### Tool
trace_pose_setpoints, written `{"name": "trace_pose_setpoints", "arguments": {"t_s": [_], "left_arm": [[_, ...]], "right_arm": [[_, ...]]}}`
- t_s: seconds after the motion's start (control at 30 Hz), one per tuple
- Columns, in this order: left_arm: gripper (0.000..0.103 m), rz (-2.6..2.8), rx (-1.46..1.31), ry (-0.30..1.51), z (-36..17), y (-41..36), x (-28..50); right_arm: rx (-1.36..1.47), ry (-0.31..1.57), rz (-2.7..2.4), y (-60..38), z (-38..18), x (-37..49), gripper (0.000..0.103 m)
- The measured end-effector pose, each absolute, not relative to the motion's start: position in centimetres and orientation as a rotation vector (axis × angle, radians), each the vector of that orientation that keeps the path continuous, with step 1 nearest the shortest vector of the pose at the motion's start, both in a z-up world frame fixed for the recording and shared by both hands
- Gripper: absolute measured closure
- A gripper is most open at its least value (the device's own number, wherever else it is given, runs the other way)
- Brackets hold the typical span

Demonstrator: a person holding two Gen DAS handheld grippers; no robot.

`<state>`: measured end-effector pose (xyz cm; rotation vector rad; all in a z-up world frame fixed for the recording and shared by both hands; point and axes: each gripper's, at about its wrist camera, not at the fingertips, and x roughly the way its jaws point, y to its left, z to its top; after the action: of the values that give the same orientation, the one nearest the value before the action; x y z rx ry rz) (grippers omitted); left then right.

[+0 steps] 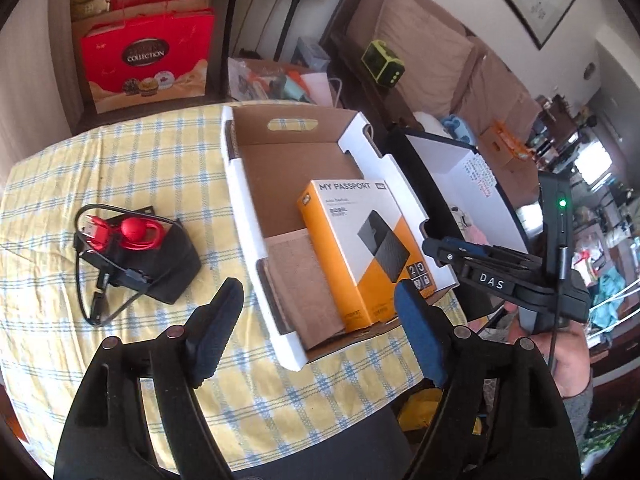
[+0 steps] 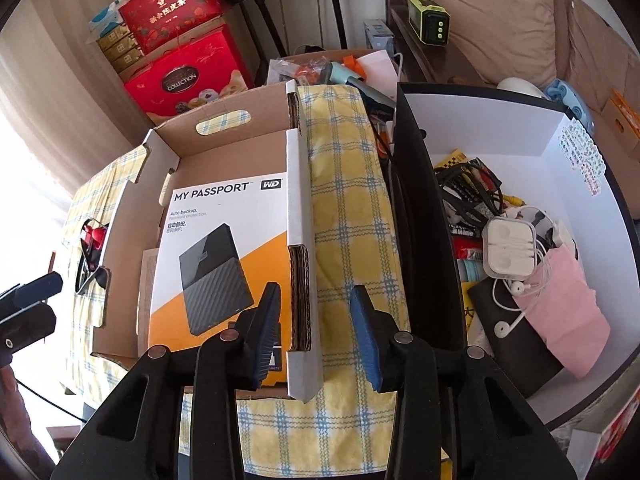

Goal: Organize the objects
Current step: 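Open the left tool and withdraw it from the box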

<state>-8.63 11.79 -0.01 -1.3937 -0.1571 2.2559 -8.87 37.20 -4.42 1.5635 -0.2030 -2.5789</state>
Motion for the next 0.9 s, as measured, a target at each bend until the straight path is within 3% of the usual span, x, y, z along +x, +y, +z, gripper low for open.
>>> {"name": "trace_pose_setpoints", "arguments": {"t_s": [0.17,0.43,0.5,0.57,0.9], "left_arm": [[0.027,2.362,-1.388,-0.110,0.3,8.6,-8.2],[0.027,2.412,-1.454,-0.162,-1.5,3.8,-8.0],[0.027,2.432,-1.469,-0.163,-2.0,2.9,-8.0],[0.027,2.455,-1.484,-0.166,-2.3,2.0,-8.2],[0.027,2.525,-1.601,-0.201,-4.3,-2.2,-10.7]], "right_arm": [[1.577,-0.187,-2.563,37.0,-4.9,-8.5,0.078],[1.593,-0.174,-2.581,36.7,-4.8,-6.9,0.076],[1.586,-0.157,-2.577,36.4,-4.9,-6.7,0.089],[1.575,-0.143,-2.574,36.1,-4.9,-6.6,0.092],[1.589,-0.078,-2.571,35.6,-4.8,-6.8,0.091]]}}
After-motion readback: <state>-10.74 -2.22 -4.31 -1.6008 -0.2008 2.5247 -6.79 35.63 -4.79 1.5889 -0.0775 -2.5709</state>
